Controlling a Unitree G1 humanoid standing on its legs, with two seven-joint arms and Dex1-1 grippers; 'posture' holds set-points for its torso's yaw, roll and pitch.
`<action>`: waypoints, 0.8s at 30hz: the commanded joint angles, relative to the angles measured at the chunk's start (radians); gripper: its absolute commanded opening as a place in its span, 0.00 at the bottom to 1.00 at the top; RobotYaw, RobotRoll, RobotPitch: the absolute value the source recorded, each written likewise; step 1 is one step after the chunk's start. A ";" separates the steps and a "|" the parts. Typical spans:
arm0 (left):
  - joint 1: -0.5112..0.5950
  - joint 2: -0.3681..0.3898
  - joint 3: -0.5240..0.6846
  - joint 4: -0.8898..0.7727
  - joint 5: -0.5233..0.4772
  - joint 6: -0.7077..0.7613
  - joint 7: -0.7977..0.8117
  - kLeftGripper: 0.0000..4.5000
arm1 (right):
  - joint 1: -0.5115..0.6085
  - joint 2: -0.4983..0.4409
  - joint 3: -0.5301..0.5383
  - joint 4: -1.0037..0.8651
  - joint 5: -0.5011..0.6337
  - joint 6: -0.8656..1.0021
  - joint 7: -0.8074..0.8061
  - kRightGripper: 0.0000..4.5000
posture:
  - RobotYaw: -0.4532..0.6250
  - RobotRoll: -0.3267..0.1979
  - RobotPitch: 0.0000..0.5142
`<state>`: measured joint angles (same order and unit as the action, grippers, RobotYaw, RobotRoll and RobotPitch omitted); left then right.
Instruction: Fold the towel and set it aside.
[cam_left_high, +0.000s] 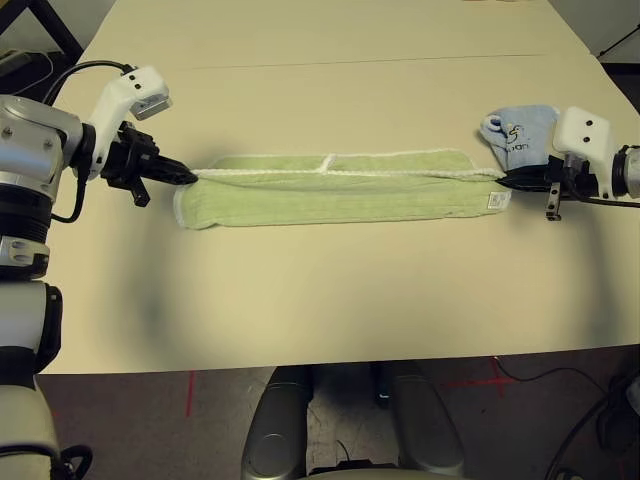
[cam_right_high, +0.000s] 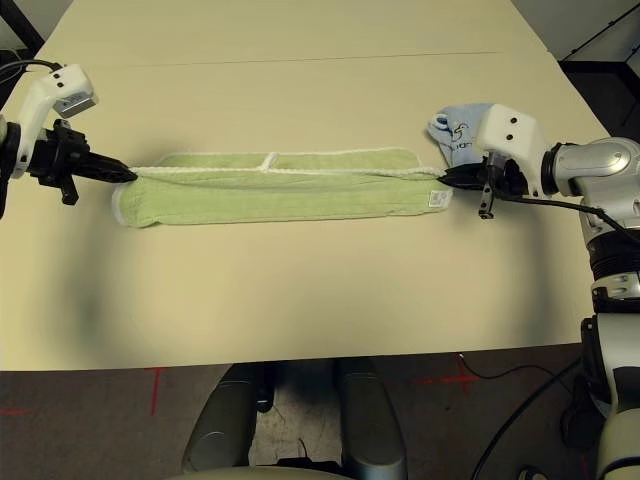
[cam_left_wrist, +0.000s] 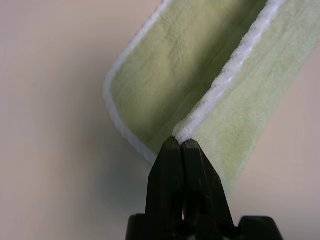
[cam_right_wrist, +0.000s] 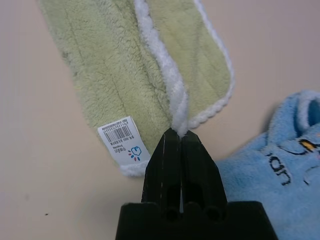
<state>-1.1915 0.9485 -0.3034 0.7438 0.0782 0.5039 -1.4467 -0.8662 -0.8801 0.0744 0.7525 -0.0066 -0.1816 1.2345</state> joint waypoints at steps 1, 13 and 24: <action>-0.019 -0.010 -0.005 0.064 0.042 -0.028 0.026 0.00 | -0.021 0.003 0.002 0.038 -0.035 -0.006 -0.058 0.00 | 0.48 0.62 0.50; -0.059 -0.070 0.010 0.174 0.097 -0.092 0.166 0.00 | -0.085 0.055 0.015 0.065 -0.074 0.050 -0.145 0.00 | 0.48 0.62 0.50; -0.066 -0.094 0.005 0.222 0.120 -0.119 0.160 0.00 | -0.118 0.115 0.075 0.077 -0.152 0.091 -0.184 0.00 | 0.48 0.62 0.51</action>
<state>-1.2588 0.8458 -0.2942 0.9574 0.1786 0.3888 -1.2760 -0.9762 -0.7654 0.1366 0.8214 -0.1448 -0.1036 1.0545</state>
